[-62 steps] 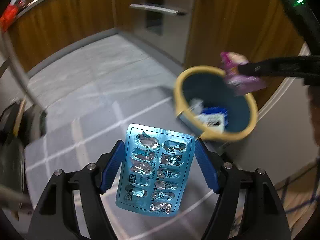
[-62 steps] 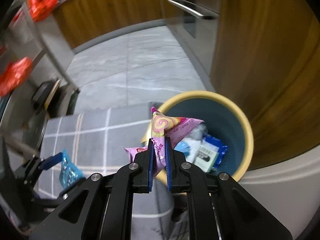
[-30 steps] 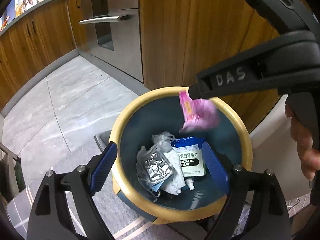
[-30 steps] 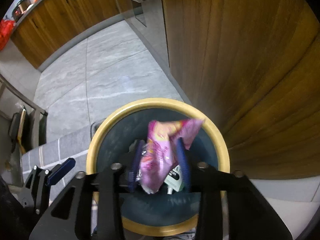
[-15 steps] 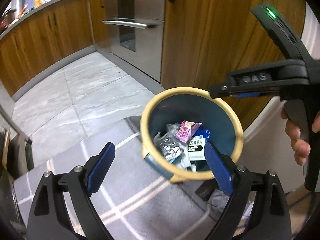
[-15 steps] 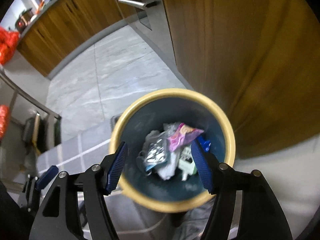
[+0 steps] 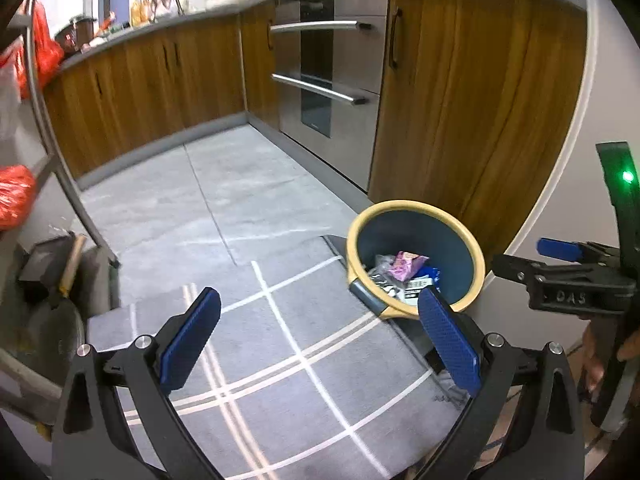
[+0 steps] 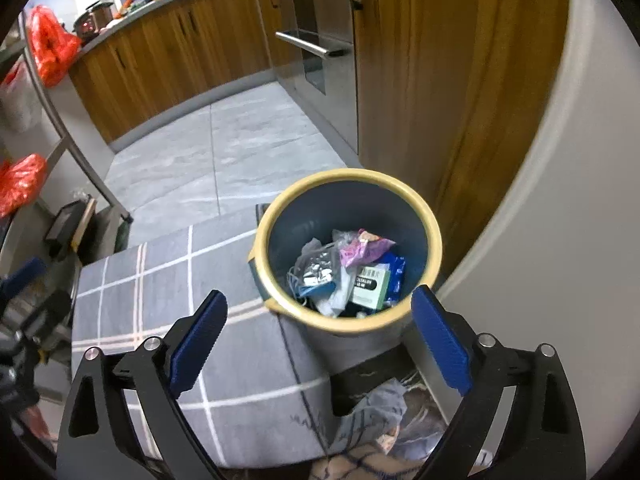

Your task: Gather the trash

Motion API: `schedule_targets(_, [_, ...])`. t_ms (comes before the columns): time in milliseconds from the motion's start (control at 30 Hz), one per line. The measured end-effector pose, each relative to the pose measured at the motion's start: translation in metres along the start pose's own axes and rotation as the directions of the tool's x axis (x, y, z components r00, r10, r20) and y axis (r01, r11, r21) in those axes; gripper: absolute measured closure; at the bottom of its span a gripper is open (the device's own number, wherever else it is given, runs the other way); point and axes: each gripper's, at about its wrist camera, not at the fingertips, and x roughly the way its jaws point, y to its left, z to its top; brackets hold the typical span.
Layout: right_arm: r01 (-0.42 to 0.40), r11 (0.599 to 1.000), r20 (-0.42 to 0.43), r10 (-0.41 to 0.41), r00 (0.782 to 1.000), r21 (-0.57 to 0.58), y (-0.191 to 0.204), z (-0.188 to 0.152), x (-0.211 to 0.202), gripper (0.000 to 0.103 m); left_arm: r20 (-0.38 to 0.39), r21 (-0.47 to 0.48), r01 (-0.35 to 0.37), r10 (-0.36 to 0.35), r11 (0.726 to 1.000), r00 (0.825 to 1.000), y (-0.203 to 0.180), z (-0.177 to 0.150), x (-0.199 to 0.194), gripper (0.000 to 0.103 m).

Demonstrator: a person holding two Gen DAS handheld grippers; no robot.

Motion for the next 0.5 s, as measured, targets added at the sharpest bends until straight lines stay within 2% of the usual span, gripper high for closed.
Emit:
schedule_targets(67, [0.014,1.0,0.023,-0.014,1.0,-0.01,0.006,-0.009,-0.009,0.008,0.016,-0.007,-0.006,0.006,1.0,1.0,0.0,-0.006,-0.009,0.006])
schedule_targets(200, [0.051,0.998,0.085,-0.047,0.995,-0.047,0.02,-0.03,-0.026,0.006,0.025,-0.019,0.025,-0.024,1.0,0.999,0.0,-0.018,-0.012,0.006])
schedule_targets(333, [0.077,0.995,0.127,-0.069,0.989,-0.062,0.025,-0.034,-0.031,0.006,0.046,-0.032,0.015,-0.013,0.999,0.999,0.003,-0.02,-0.012,0.006])
schedule_targets(400, [0.094,0.993,0.204,-0.079,0.976,-0.067,0.028,-0.035,-0.042,0.005,0.076,-0.034,0.025,-0.023,0.999,0.997,0.002,-0.019,-0.016,0.006])
schedule_targets(500, [0.107,0.989,0.247,-0.079,0.966,-0.101,0.034,-0.035,-0.048,0.005,0.103,-0.018,0.01,-0.008,1.0,0.995,0.0,-0.02,-0.022,0.006])
